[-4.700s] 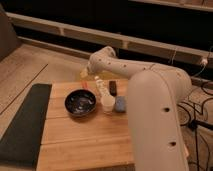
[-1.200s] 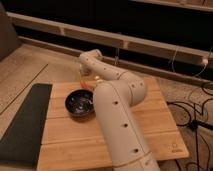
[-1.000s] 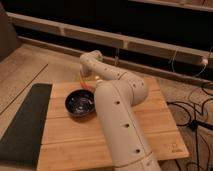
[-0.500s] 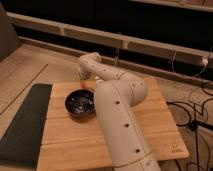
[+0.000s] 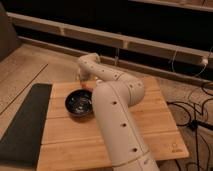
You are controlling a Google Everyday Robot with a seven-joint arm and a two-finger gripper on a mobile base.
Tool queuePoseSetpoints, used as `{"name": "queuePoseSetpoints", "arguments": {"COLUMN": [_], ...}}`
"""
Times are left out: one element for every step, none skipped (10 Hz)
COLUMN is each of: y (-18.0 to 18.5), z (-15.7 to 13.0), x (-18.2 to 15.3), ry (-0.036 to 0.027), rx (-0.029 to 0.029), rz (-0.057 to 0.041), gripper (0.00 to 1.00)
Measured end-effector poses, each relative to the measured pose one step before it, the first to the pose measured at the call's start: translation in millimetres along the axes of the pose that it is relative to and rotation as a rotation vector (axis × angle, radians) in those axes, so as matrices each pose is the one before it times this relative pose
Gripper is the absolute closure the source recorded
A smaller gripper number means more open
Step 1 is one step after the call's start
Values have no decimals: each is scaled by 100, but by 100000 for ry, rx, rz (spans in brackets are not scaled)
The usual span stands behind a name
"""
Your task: Place the pepper in the ceramic bowl
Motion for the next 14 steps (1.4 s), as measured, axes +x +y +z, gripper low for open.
{"name": "queuePoseSetpoints", "arguments": {"y": [-119,6,-77,-229,-242,-164,-339,-281,-261,-285,-78,285,341,442], "z": [-54,-52,-2,-13,-72,-4,194,105,107,29,119,369,366,322], "x": [-88,-87,10,80,49,133,575,419,370,274,356,693,572,333], "ry": [73,217,443,521,445,577,2211,1825,1823,1825,1962,3010,2521,2254], "rx": [606,380,574,815,845,548,1315,1147,1231,1591,853,-644,-1041,-1158], "rz": [-494,-313,-296,136,422,346,656,457,433,456,469,985,612,408], "gripper": [20,20,20,20,20,20,20,20,20,20,20,20,20,20]}}
